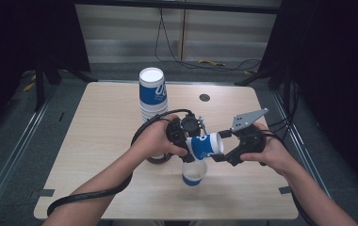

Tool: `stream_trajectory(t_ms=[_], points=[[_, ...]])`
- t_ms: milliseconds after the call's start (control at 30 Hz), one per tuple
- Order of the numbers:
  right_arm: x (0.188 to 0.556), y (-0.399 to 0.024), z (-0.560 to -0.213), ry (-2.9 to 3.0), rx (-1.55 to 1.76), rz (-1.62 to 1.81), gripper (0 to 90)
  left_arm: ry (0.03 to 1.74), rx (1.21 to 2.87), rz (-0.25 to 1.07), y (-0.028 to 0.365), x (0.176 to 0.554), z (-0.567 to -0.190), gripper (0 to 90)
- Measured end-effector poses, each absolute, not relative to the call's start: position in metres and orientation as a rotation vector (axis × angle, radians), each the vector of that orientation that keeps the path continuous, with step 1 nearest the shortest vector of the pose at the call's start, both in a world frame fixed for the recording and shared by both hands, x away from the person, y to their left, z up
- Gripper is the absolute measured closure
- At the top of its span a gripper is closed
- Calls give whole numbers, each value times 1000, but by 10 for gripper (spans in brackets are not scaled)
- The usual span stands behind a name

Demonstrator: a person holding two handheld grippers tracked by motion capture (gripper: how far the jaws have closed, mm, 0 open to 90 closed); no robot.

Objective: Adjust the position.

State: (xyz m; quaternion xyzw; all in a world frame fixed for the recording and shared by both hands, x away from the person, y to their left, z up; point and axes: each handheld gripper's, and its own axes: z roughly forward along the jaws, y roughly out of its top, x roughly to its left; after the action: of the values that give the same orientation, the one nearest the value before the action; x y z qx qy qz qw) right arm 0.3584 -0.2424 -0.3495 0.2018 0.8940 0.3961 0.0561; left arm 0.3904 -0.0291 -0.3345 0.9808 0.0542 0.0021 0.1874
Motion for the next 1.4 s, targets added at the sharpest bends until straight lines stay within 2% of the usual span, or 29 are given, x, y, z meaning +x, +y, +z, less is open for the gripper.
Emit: stream_trajectory(t_ms=[633,1400], points=[[359,-239,-343,2734,575,1195,141,107,2826,57,-39,388,-329,233],[362,-223,-328,2862,509,944,152,80,2857,62,-43,386,-332,232]])
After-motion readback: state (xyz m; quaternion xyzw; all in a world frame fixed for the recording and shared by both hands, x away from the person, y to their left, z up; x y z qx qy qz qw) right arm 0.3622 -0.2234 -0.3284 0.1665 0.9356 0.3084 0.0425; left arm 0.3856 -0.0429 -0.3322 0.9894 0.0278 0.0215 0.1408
